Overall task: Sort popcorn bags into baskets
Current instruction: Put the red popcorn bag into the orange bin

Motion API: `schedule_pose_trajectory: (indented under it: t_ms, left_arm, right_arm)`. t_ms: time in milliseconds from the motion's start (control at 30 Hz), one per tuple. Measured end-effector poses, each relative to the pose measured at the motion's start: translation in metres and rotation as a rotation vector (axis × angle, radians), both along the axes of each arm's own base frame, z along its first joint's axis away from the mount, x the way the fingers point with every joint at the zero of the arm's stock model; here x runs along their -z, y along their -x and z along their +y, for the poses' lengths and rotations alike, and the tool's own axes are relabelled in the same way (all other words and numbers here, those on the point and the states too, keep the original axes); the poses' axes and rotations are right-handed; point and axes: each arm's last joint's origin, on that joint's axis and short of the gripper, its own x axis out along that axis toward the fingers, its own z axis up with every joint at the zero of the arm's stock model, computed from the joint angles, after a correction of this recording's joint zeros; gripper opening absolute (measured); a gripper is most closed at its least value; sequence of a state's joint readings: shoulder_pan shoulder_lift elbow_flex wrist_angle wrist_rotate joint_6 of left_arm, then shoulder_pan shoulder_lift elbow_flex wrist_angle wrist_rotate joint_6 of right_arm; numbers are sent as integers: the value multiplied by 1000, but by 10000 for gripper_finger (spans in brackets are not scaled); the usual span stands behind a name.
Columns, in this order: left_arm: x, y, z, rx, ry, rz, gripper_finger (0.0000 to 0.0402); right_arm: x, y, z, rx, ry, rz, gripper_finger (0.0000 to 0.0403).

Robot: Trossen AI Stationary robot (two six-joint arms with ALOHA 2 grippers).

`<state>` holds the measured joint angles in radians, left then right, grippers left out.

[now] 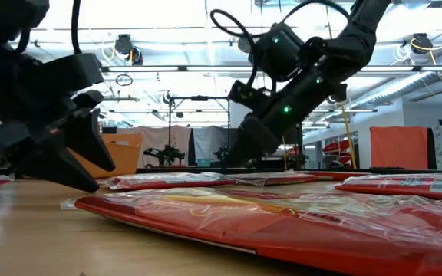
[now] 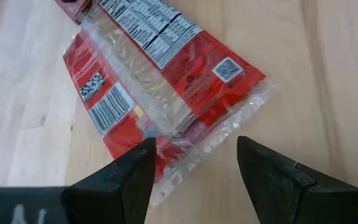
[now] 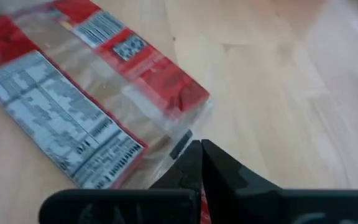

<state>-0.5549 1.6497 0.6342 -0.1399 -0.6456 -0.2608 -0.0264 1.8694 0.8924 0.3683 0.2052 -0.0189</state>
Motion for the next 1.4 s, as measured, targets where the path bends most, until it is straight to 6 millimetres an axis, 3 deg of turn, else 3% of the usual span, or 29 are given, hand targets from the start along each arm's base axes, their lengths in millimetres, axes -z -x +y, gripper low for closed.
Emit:
schedule_pose_trajectory:
  t_ms: [367, 967, 1067, 1400]
  left_arm:
    - [0, -2, 4, 2, -14, 3, 227]
    - [-1, -6, 5, 90, -84, 18, 222]
    - [-1, -7, 4, 151, -110, 31, 189]
    - [-1, -7, 2, 189, -127, 36, 14]
  right_arm:
    - [31, -7, 4, -66, -79, 19, 0]
    - [27, -12, 21, -195, -154, -83, 0]
    - [27, -12, 21, -198, -157, -80, 0]
    - [24, -12, 16, -167, -152, -91, 1]
